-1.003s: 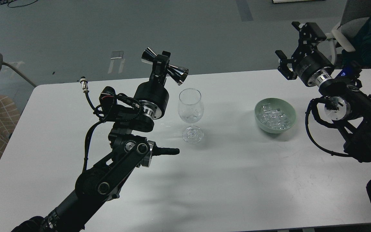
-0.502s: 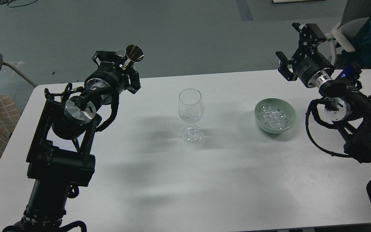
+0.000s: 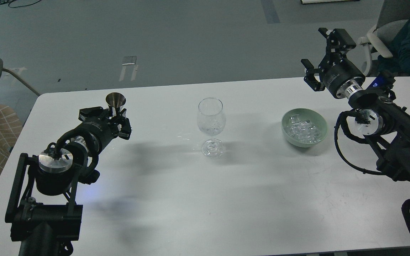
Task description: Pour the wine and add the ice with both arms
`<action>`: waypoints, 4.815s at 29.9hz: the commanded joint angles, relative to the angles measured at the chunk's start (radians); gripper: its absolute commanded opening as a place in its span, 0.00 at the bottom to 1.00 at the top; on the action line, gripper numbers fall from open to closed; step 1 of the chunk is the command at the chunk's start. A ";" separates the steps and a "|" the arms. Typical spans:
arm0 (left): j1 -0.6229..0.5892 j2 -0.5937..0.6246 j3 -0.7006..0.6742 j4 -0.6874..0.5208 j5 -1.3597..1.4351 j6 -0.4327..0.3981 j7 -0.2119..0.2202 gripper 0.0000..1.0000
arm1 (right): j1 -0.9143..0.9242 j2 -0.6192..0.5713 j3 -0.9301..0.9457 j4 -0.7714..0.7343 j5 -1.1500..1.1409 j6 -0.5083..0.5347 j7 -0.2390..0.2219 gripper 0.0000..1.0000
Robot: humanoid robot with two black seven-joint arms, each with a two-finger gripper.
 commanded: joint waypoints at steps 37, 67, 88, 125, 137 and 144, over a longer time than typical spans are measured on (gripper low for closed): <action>0.054 0.000 -0.091 0.227 -0.028 -0.208 -0.017 0.50 | -0.015 0.022 0.000 -0.008 -0.028 -0.012 0.000 1.00; 0.155 0.021 -0.144 0.213 -0.107 -0.222 0.000 0.98 | -0.015 0.020 0.002 -0.006 -0.026 -0.012 0.000 1.00; 0.220 0.316 -0.213 0.132 -0.083 -0.501 -0.056 0.98 | -0.019 0.011 0.002 -0.003 -0.026 -0.012 0.000 1.00; -0.213 0.465 0.051 0.206 0.443 -0.682 -0.402 0.98 | -0.262 -0.486 -0.176 0.520 -1.335 -0.262 0.005 1.00; -0.211 0.427 0.053 0.203 0.446 -0.683 -0.405 0.98 | -0.177 -0.285 -0.306 0.321 -1.370 -0.255 0.005 1.00; -0.210 0.416 0.053 0.200 0.449 -0.683 -0.405 0.98 | -0.133 -0.256 -0.383 0.258 -1.408 -0.255 0.008 0.99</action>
